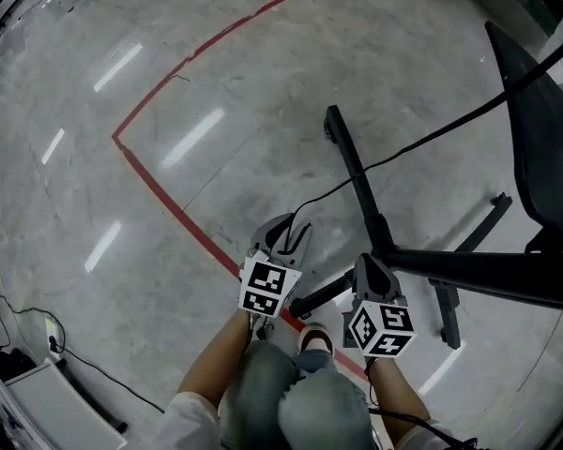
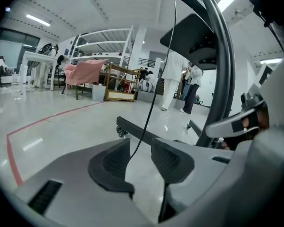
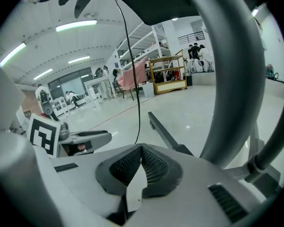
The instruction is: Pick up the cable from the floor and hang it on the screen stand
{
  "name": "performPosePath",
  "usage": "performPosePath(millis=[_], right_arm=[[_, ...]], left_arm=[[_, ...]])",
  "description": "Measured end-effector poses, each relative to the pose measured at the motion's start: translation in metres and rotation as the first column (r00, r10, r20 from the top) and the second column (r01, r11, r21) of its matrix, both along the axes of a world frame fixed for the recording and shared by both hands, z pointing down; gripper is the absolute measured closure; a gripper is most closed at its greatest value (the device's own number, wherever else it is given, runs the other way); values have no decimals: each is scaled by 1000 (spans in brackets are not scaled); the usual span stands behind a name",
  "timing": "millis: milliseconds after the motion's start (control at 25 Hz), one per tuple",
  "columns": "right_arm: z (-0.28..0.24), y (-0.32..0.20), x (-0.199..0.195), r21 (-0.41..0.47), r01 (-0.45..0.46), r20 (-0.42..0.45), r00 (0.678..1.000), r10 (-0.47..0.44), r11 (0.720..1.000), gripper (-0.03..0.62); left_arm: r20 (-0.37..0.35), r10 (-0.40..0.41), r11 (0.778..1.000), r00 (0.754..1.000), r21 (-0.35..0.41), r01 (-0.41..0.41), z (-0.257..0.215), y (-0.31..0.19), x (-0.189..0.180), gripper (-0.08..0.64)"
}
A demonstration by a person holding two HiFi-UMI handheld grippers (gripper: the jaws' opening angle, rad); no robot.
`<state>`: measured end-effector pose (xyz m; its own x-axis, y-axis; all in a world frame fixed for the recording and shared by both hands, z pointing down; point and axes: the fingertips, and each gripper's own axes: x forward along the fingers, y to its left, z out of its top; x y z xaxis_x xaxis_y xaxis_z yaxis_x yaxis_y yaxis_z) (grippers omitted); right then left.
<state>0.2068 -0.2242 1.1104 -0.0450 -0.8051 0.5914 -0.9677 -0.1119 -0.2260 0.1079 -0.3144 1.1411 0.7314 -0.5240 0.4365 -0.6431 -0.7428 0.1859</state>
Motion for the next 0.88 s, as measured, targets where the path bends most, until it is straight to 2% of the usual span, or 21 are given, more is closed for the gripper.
performPosePath(millis=[160, 280, 520, 760, 880], right_arm=[[30, -13, 2, 39, -9, 16, 1000, 8, 999, 574], [45, -20, 5, 62, -14, 24, 1000, 12, 998, 574], [57, -21, 14, 82, -8, 24, 1000, 6, 997, 574], [62, -21, 25, 88, -27, 37, 999, 24, 996, 574], [65, -20, 25, 89, -28, 43, 999, 24, 996, 574]], left_arm=[[73, 84, 996, 994, 26, -86, 53, -16, 18, 414], [111, 104, 994, 988, 32, -108, 86, -29, 28, 405], [151, 96, 995, 984, 14, -99, 126, -40, 44, 405], [161, 64, 998, 985, 9, -67, 138, -47, 50, 410], [161, 42, 999, 986, 0, -42, 142, -50, 48, 486]])
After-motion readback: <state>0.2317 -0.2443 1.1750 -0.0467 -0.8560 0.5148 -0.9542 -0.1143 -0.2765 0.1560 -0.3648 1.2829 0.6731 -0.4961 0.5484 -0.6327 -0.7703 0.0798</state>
